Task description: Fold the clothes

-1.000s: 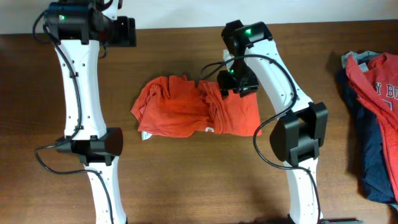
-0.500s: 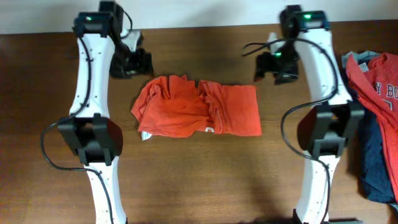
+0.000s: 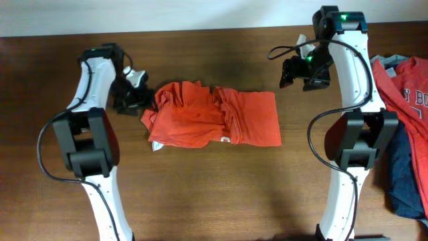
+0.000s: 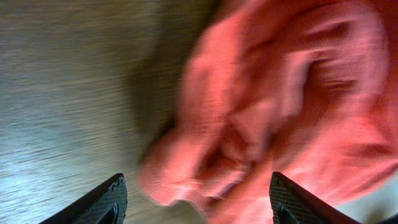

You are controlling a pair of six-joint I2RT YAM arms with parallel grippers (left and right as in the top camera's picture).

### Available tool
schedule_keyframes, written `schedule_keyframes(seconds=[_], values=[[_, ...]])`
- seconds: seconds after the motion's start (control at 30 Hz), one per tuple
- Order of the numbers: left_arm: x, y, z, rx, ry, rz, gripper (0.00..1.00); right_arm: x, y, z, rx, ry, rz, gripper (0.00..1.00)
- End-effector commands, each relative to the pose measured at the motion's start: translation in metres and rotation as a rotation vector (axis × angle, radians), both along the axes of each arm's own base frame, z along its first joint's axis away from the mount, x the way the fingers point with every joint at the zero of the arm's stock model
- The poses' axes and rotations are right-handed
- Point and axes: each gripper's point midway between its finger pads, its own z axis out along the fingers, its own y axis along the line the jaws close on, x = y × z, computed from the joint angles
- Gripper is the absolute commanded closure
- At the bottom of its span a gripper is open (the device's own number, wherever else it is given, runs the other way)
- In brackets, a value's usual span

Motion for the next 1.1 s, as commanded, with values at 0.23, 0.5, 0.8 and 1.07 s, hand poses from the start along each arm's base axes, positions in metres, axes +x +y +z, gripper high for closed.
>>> schedule_keyframes(seconds=[0.23, 0.5, 0.8, 1.07], values=[[-0.009, -0.042, -0.019, -0.174, -0.047, -0.103, 0.27, 0.002, -0.011, 0.007, -0.055, -0.027, 0.009, 0.21], [-0.016, -0.075, -0.018, -0.179, -0.039, -0.180, 0.94, -0.003, -0.027, 0.006, -0.086, -0.004, -0.014, 0.21], [0.001, -0.014, 0.034, -0.220, -0.155, -0.012, 0.99, -0.007, -0.033, 0.006, -0.085, 0.012, -0.027, 0.21], [0.007, -0.028, 0.080, -0.223, -0.273, -0.046, 0.99, -0.008, -0.031, 0.006, -0.074, 0.016, -0.027, 0.21]])
